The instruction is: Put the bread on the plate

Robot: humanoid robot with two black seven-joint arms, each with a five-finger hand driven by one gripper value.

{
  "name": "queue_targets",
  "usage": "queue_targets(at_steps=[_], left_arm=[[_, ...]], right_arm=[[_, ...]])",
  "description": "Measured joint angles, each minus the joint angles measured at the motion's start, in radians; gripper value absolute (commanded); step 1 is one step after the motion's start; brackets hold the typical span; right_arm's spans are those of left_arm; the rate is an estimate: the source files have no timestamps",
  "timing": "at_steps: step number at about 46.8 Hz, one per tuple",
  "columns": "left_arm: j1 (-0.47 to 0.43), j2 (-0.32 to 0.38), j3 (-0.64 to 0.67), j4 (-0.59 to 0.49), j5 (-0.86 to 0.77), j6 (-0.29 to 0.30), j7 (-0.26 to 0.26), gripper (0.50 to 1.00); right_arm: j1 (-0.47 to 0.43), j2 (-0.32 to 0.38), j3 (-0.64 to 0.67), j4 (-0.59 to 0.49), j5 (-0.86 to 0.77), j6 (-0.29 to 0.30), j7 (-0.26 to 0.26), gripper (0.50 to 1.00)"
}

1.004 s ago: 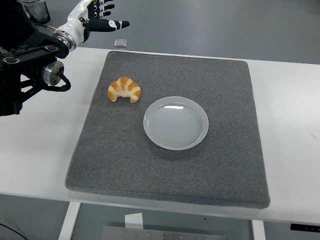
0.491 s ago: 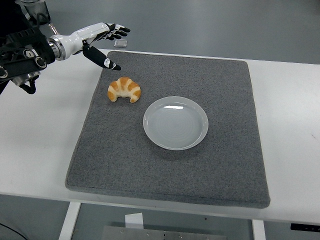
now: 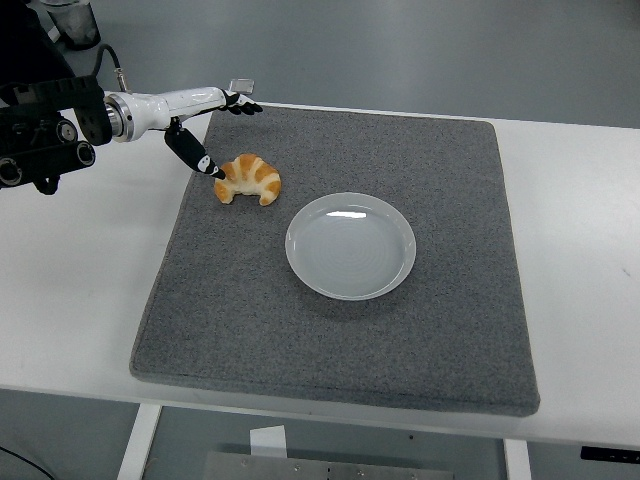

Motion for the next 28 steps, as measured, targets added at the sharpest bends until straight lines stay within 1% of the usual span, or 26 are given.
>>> queue_targets(at_steps=[5,13,22,28], left_arm=[[0.000,-0.015,0.011,0.004,0.000,0.011,0.016,0.947],[0.008,-0.049,0.017,0.014,-0.001,0.012,0.042,0.943],[0.038,-0.095,0.017,0.081,-0.007,0.013,0.050,0.939],[0.059,-0.113,0.017,0.121,-0.008,0.012,0.052,0.932]], right_arm=[[0.000,0.000,0.000,0.000,0.000,0.000,0.000,0.952],[0.000,0.000,0.000,0.000,0.000,0.000,0.000,0.954],[0.000,0.000,0.000,0.000,0.000,0.000,0.000,0.952],[0.000,0.000,0.000,0.000,0.000,0.000,0.000,0.952]])
